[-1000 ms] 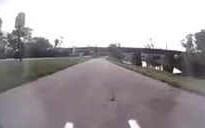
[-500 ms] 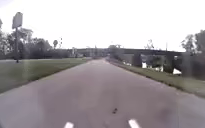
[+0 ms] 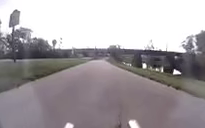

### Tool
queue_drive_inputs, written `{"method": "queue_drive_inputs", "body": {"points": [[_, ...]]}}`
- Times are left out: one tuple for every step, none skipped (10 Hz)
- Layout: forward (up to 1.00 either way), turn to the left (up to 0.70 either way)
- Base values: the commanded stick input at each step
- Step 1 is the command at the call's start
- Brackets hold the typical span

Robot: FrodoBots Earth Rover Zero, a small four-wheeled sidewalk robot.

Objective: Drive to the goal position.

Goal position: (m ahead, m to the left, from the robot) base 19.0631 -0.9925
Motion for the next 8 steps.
{"method": "queue_drive_inputs", "body": {"points": [[0.70,0.00],[0.70,0.00],[0.70,0.00],[0.70,0.00],[0.70,0.00],[0.70,0.00],[0.70,0.00],[0.70,0.00]]}}
